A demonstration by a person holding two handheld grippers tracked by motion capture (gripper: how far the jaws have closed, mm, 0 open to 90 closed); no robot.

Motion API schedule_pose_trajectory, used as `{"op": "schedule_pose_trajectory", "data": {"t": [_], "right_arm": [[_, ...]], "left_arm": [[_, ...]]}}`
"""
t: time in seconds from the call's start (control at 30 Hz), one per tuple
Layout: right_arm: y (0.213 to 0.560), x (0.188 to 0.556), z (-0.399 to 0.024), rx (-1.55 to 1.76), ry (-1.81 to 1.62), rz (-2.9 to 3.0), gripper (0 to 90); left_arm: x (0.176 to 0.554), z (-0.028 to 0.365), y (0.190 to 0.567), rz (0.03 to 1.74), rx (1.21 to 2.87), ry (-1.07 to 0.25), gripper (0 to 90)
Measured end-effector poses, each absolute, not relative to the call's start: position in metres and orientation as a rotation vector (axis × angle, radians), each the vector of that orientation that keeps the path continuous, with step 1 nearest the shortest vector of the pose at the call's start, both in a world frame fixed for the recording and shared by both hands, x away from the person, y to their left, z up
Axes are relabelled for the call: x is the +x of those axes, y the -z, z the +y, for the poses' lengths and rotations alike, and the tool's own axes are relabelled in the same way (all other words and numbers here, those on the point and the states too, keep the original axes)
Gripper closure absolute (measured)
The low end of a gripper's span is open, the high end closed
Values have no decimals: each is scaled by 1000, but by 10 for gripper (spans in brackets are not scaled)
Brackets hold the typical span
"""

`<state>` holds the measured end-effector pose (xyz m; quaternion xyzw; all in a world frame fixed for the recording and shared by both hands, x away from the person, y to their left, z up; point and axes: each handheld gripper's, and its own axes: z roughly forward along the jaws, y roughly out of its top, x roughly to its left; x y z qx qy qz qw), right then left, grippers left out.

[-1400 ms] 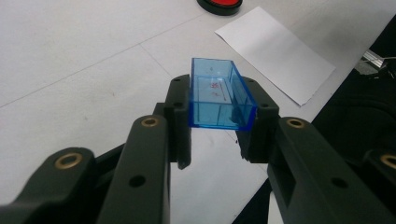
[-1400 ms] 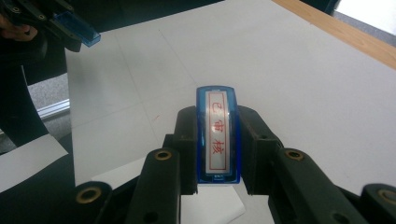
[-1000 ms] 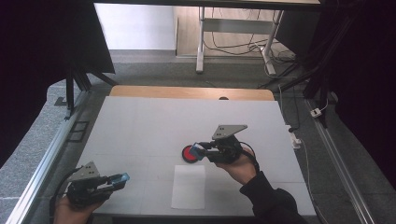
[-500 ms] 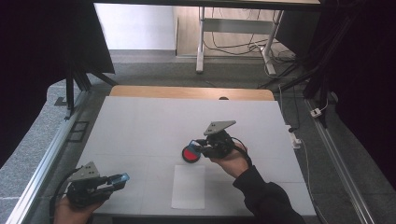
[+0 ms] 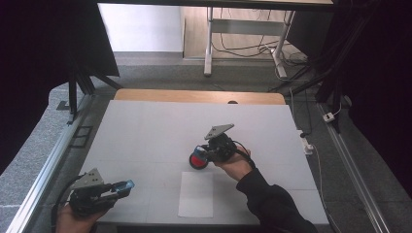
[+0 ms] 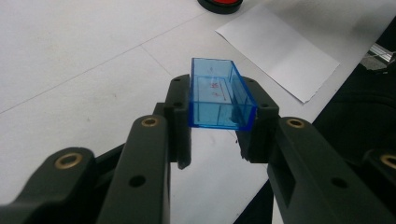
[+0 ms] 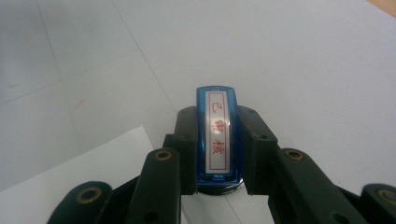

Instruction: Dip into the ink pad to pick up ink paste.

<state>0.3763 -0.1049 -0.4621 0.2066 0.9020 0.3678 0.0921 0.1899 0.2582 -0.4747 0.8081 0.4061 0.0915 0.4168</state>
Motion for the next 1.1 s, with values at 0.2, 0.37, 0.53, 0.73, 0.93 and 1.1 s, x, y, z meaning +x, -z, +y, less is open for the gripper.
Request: {"op": "schedule_pose_trajectory", "data": {"t": [0.2,0.37,0.53,0.73,0.93,1.1], "right_arm": [[468,380,-101,606,-1047,2694,711],[473,382,-98,606,-1019,2705,711],[476,383,-96,613,-1011,2714,711],[479,384,-92,614,-981,2723,712],[479,384,-91,608,-967,2720,714],[479,381,-88,589,-952,2711,714]], "left_arm": [[190,258,475,1019,2029,-232,675],[190,258,475,1021,2027,-230,675],[190,259,475,1023,2024,-227,675],[190,259,475,1021,2026,-226,675],[190,259,475,1018,2029,-224,675],[190,258,475,1018,2032,-224,675]]}}
